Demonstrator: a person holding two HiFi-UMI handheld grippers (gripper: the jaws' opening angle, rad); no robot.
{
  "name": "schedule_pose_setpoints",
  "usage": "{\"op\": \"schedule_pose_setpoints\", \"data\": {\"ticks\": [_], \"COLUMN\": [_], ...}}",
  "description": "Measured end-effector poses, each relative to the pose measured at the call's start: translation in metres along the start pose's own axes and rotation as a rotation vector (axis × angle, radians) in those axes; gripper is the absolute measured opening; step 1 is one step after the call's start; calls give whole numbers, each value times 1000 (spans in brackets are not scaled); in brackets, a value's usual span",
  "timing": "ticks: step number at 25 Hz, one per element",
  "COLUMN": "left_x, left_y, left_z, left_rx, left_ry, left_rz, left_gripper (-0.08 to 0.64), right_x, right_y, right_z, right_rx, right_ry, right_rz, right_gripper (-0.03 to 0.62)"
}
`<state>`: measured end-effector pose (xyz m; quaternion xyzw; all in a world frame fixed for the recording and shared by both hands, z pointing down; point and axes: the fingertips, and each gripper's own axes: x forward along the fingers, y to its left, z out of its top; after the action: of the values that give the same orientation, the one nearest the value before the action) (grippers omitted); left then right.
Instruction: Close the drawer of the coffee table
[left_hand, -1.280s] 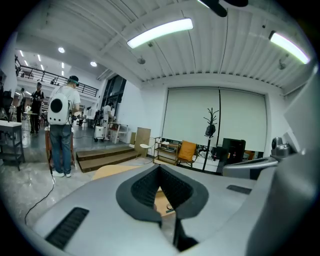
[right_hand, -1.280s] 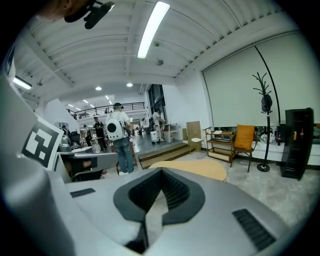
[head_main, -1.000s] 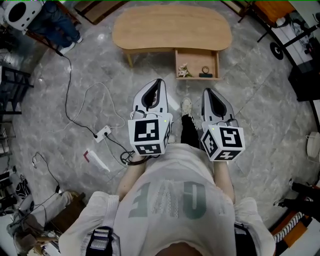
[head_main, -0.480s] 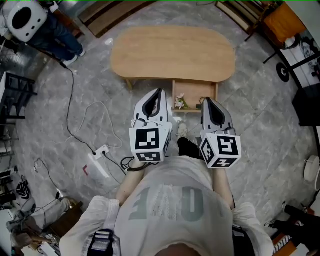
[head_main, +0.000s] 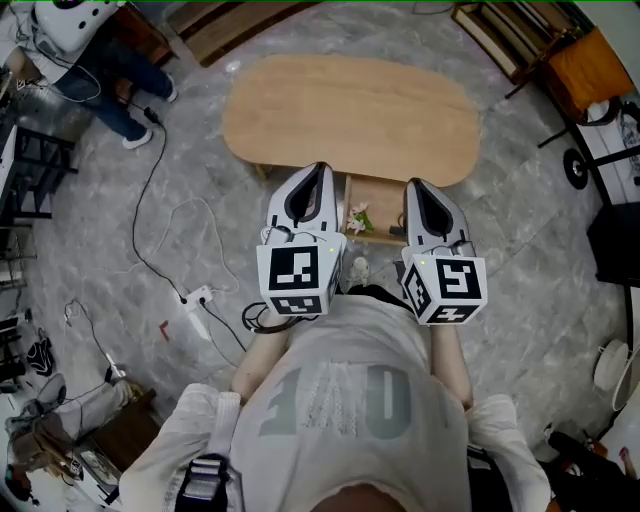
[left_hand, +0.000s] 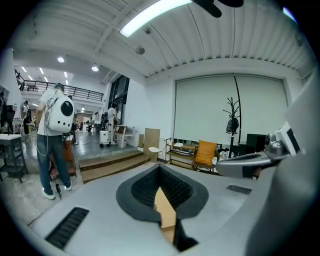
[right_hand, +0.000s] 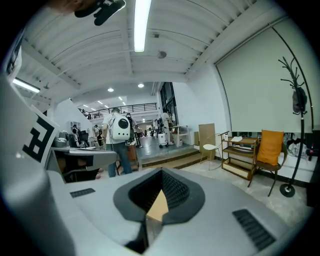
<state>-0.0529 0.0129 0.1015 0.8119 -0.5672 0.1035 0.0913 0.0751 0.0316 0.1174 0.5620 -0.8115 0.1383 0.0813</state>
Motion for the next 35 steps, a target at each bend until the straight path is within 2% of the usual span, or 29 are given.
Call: {"op": "schedule_pose_setpoints", "data": {"ticks": [11, 15, 21, 23, 26, 30, 33, 35], "left_x": [28, 36, 48, 55, 83, 117, 143, 149], "left_y": [18, 18, 14, 13, 19, 25, 25, 23], "left_z": [23, 18, 3, -14, -49, -129, -181, -212], "left_rx": [25, 23, 34, 48, 58, 22, 28, 6], "left_ry": [-24, -8, 28, 53, 74, 151, 178, 173], "left_rz": [-27, -38, -86, -98, -94, -80, -71, -66], "left_gripper": [8, 8, 8, 8, 8, 8, 8, 8], "right_x": [25, 35, 50, 58, 85, 105, 114, 110], "right_y": [-3, -7, -4, -4, -13, -25, -40, -44], "right_z": [16, 8, -8, -24, -59, -149, -216, -268], "right_rx": [23, -28, -129, -162, -245, -411, -582, -677], "right_ry": [-24, 27, 118, 159, 211, 381, 478, 559], "right_rz": [-29, -17, 46, 78, 136, 226, 236, 261], "right_gripper": [6, 6, 10, 17, 92, 149, 149, 152]}}
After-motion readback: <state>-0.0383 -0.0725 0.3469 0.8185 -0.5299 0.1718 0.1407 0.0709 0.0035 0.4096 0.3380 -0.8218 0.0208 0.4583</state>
